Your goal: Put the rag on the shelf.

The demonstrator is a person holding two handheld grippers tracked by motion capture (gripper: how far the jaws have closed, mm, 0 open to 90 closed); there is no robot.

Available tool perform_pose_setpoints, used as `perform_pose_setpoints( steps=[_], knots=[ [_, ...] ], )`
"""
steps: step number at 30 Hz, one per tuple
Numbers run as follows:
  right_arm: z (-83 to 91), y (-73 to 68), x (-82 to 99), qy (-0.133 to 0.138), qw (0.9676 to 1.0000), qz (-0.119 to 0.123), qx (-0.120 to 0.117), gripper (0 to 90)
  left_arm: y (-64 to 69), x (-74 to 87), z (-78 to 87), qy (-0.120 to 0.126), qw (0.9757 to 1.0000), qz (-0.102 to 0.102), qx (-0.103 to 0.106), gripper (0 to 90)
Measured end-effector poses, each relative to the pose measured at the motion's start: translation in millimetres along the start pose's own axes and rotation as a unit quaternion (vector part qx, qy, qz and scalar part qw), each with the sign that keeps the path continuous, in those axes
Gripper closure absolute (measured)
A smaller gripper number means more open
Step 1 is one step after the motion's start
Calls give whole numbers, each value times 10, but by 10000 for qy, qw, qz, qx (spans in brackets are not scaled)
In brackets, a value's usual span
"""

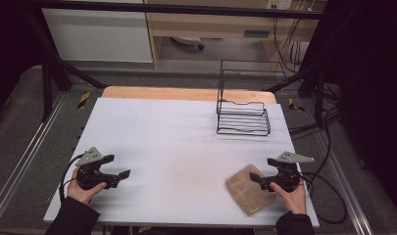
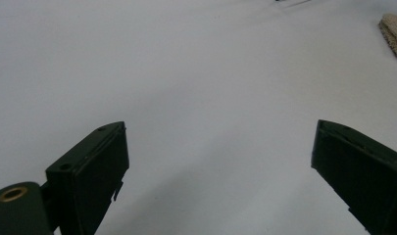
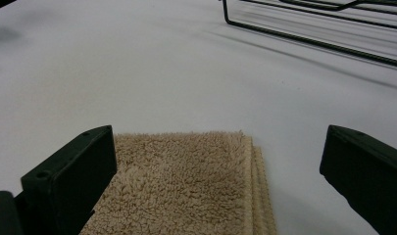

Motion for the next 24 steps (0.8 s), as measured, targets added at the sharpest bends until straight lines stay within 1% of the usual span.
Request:
perform_pose_setpoints(
  steps=[7,10,11,12,13,15,19,22,23,24],
  knots=[
    [0,-19,3,-13,10000,-13,-1,10,-2,8,-1,-3,10000,26,-7,75],
    [-3,-27,0,-25,10000,55,-4,12,7,13,-5,-14,10000,24,-2,76],
    [-6,-38,-1,-45,10000,26,9,12,12,16,-7,-19,10000,16,8,77],
    [-12,-38,-5,-52,10000,78,13,12,16,21,-9,-35,10000,5,11,77],
    [-18,-53,-10,-53,10000,60,15,14,23,20,-11,-34,10000,5,15,76],
    [-29,-77,-12,-81,9999,114,7,15,26,17,-11,-24,10000,7,20,77],
    [-57,-129,-27,-88,9999,136,-36,19,22,21,-17,-39,10000,8,5,77],
    [-104,-214,-29,-178,9996,192,-86,29,13,22,-16,-40,10000,21,-14,78],
    [-104,-214,-29,-178,9996,192,-86,29,11,23,-15,-41,10000,24,-19,78],
    [-132,-274,-32,-211,9995,198,-133,39,7,27,-14,-48,10000,30,-31,79]
  ],
)
Point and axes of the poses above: each handheld gripper's, and its own axes: z roughly backward along the jaws, x roughly out of its underside, y roughly to its right, the point moved 10 cm from there along -z, roughly forward along the jaws, and after that the axes turned 7 degrees about y, right-handed, at the moved point
